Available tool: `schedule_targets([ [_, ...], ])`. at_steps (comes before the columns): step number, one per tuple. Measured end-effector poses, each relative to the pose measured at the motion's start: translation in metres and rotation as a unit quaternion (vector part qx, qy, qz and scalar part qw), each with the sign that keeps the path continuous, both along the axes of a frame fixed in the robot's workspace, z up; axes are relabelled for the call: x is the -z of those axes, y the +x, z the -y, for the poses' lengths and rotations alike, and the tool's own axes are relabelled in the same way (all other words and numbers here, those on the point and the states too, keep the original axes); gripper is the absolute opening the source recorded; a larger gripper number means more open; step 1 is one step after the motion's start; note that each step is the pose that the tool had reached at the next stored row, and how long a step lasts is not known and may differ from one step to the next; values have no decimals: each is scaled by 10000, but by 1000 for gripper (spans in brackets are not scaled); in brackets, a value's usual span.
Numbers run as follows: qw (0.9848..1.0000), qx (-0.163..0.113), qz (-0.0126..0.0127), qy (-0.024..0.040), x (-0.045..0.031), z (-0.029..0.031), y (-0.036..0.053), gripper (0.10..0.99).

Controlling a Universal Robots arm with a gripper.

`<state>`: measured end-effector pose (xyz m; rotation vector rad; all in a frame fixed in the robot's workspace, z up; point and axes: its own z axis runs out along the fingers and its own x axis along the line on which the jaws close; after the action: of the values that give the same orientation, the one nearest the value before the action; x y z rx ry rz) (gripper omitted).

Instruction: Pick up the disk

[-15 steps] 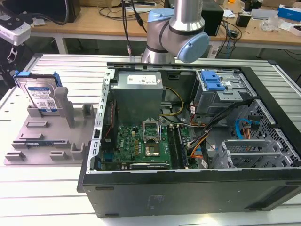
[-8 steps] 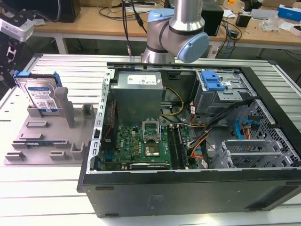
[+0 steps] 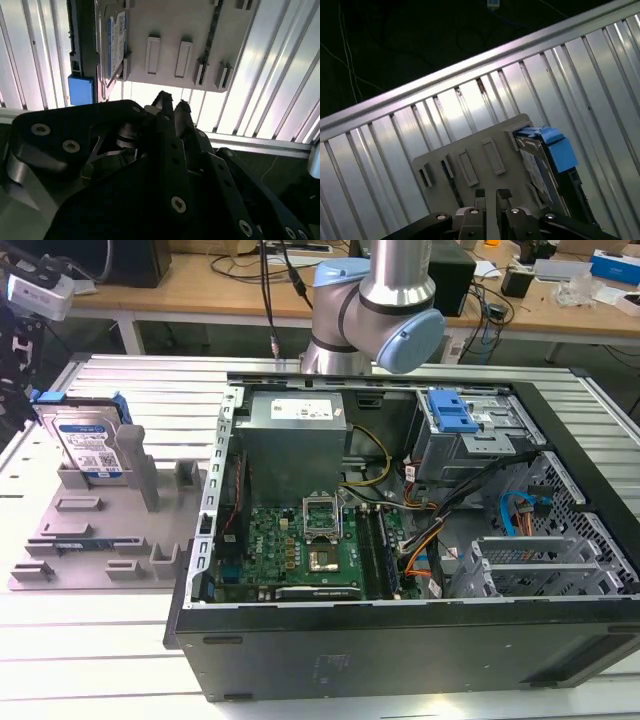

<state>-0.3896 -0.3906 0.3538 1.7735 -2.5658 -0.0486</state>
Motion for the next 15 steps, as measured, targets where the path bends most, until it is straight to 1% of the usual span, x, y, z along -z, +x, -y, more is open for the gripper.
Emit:
schedule_targets([
  [1,9999,-109,0,0,1,0,0,235],
  [4,9990,-436,0,0,2,0,0,420],
  [5,9986,-531,0,0,2,0,0,420],
  [6,9977,-672,0,0,3,0,0,482],
  [7,9963,-865,5,0,3,0,0,482],
  [9,9948,-1016,23,-2,4,-1,0,482],
  [10,9936,-1128,42,-4,4,0,0,482],
  [11,9928,-1194,56,-5,5,0,0,482],
  [12,9914,-1309,80,-7,5,0,0,482],
  [13,9895,-1439,104,-9,8,0,2,482],
  [15,9875,-1574,109,-8,9,0,3,482],
])
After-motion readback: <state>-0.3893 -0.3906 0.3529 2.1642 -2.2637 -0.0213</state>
